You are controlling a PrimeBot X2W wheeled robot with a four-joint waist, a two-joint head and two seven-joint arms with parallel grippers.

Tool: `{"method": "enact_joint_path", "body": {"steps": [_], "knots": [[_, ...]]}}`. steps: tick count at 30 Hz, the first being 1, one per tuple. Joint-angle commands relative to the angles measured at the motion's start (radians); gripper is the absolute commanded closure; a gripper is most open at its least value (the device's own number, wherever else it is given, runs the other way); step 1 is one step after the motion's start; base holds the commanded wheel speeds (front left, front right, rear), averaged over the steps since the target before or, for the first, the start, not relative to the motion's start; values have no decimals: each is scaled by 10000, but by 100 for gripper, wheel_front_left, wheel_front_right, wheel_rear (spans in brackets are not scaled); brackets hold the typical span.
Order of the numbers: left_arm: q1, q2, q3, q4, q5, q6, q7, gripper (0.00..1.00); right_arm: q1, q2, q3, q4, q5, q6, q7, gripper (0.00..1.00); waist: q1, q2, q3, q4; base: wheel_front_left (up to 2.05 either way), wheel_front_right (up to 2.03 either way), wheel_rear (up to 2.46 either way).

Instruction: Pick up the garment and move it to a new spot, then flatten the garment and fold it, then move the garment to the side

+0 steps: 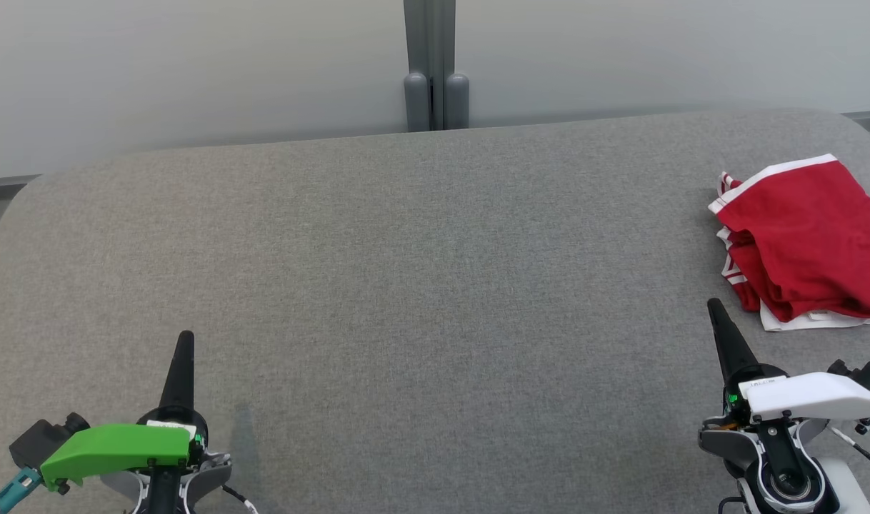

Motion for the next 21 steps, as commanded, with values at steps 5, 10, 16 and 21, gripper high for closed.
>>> {"method": "enact_joint_path", "body": {"steps": [5, 10, 16, 21], "knots": [[-233, 56, 154, -9, -528, -62, 158, 100, -153, -39, -110, 29, 534, 6, 165, 100, 0, 0, -43, 3, 0, 0, 0], [-251, 47, 243, 25, -889, -73, 275, 100, -161, -31, -173, 77, 896, 6, 277, 100, 0, 0, -82, 5, 0, 0, 0], [-248, 36, 348, 64, -1284, -91, 394, 100, -168, -20, -245, 135, 1309, 6, 423, 100, 0, 0, -128, 7, 0, 0, 0], [-251, 26, 423, 96, -1615, -102, 492, 100, -161, -12, -307, 179, 1616, 7, 520, 100, 0, 0, -166, 9, 0, 0, 0]]}}
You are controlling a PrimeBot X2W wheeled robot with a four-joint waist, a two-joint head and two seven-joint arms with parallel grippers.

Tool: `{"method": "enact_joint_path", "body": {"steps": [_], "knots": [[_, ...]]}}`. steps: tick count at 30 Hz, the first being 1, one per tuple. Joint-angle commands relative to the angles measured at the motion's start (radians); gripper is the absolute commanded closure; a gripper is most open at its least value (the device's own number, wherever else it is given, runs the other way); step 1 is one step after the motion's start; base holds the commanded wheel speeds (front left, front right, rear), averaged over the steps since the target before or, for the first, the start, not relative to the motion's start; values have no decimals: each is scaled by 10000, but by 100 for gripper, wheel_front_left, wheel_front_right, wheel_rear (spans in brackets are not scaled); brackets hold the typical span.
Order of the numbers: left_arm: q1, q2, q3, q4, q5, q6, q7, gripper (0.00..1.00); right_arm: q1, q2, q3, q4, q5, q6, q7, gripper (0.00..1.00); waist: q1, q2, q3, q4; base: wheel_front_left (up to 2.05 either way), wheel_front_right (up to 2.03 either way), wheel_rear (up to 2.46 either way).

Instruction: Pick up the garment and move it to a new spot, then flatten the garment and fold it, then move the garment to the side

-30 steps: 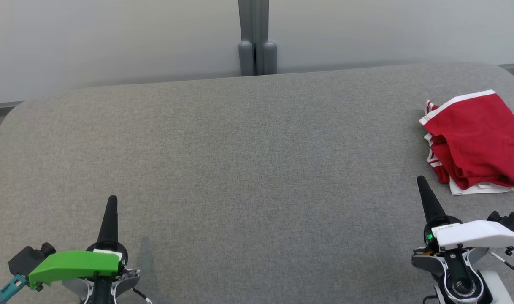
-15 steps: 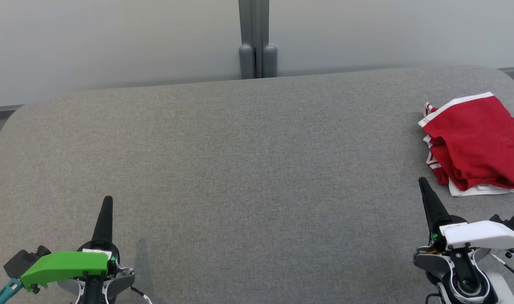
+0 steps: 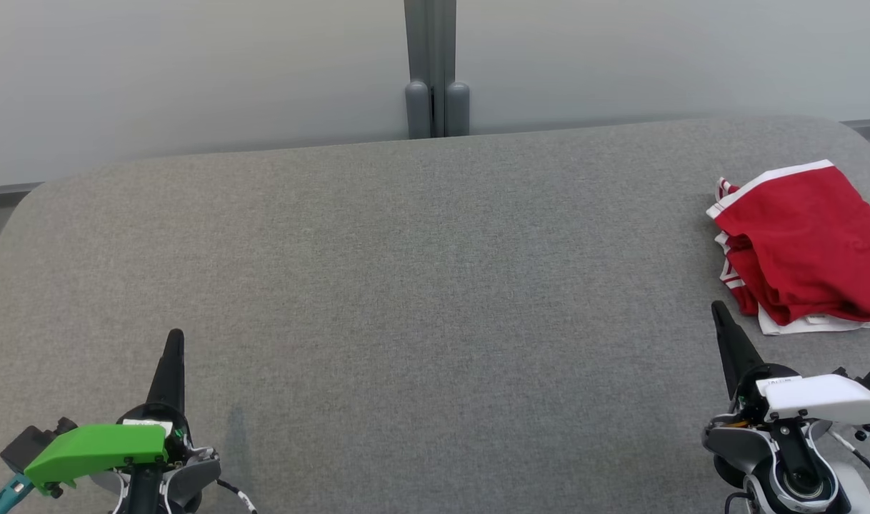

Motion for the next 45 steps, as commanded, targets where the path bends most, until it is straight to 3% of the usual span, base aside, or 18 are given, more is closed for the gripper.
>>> {"method": "enact_joint_path", "body": {"steps": [1, 19, 45], "knots": [[-157, 34, 70, 11, -234, -68, 49, 100, -123, -20, -53, 19, 198, 7, 88, 100, 0, 0, -12, 1, 0, 0, 0], [-216, -6, 350, 107, -1275, -95, 393, 100, -133, 16, -257, 167, 1243, 7, 431, 100, 0, 0, -151, 8, 0, 0, 0], [-211, -80, 429, 109, -1107, -87, 458, 100, -119, 93, -347, 168, 1102, 7, 493, 100, 0, 0, -151, 8, 0, 0, 0]]}}
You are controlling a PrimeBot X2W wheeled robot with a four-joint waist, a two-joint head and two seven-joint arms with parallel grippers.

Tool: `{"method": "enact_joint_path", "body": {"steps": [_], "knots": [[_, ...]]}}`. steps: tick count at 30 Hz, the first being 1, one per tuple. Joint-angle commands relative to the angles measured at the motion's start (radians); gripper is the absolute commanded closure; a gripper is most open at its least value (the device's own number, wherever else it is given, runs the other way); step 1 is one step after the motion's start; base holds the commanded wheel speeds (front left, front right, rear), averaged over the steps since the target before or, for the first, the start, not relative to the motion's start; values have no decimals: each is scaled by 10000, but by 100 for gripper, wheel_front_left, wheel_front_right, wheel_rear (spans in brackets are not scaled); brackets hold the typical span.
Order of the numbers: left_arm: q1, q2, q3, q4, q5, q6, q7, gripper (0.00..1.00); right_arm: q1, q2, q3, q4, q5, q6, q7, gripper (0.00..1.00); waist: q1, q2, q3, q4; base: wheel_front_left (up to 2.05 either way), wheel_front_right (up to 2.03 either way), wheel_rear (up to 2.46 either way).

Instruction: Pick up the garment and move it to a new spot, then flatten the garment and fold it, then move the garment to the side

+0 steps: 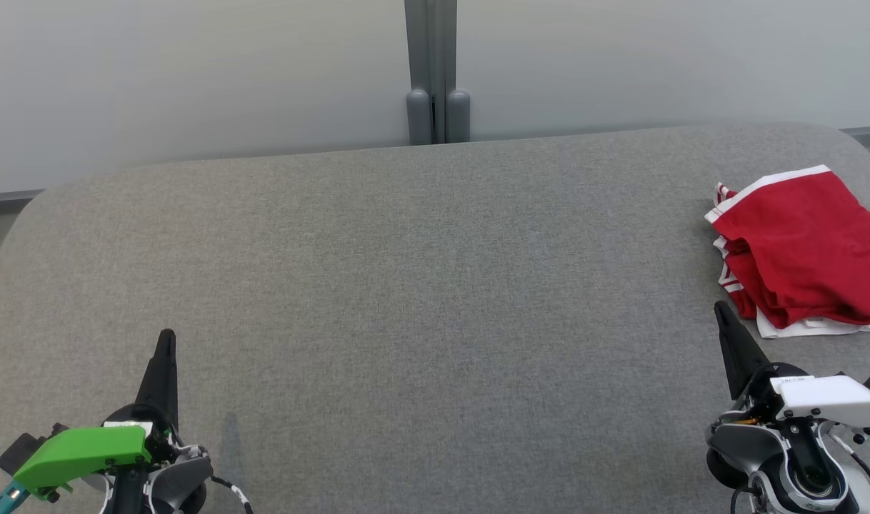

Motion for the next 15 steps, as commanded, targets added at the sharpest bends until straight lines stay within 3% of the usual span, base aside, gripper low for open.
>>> {"method": "enact_joint_path", "body": {"steps": [1, 15], "knots": [[-161, -11, 31, 15, 59, -40, 23, 100, -53, 17, -26, 21, -30, 7, 24, 100, 0, -1, 0, 0, 0, 0, 0], [-162, -34, 74, 17, 78, -40, 67, 100, -58, 46, -70, 24, -77, 7, 65, 100, 0, -1, 0, 0, 0, 0, 0]]}}
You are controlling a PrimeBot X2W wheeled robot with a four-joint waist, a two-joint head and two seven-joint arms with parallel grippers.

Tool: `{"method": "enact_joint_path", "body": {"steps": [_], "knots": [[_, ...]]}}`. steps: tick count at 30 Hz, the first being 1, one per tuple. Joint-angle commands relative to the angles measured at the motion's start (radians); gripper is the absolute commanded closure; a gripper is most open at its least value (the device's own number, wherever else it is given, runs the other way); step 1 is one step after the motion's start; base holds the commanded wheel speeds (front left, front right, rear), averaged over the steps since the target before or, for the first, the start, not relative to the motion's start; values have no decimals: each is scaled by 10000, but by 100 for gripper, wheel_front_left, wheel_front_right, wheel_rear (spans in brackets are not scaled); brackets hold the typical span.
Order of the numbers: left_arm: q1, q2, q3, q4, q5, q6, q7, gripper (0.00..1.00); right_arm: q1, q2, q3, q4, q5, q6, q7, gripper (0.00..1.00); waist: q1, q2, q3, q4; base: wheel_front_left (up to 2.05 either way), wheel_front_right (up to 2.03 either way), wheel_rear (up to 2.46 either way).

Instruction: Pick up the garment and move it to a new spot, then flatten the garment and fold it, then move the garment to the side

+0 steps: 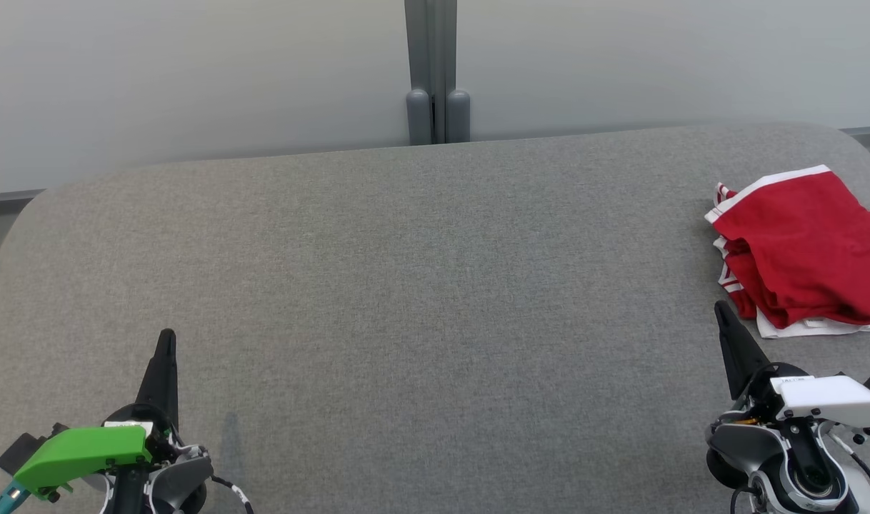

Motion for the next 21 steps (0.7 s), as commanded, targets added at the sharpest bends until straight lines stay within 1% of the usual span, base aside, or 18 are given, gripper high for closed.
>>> {"method": "enact_joint_path", "body": {"steps": [1, 21], "knots": [[-157, 4, 36, 15, 28, -40, 54, 100, -57, 18, -34, 23, -62, 7, 46, 100, 0, 0, 0, 0, 0, 0, 0], [-162, -23, 88, 17, 74, -40, 70, 100, -62, 44, -82, 26, -99, 7, 79, 100, 0, 0, 0, 0, 0, 0, 0]]}}
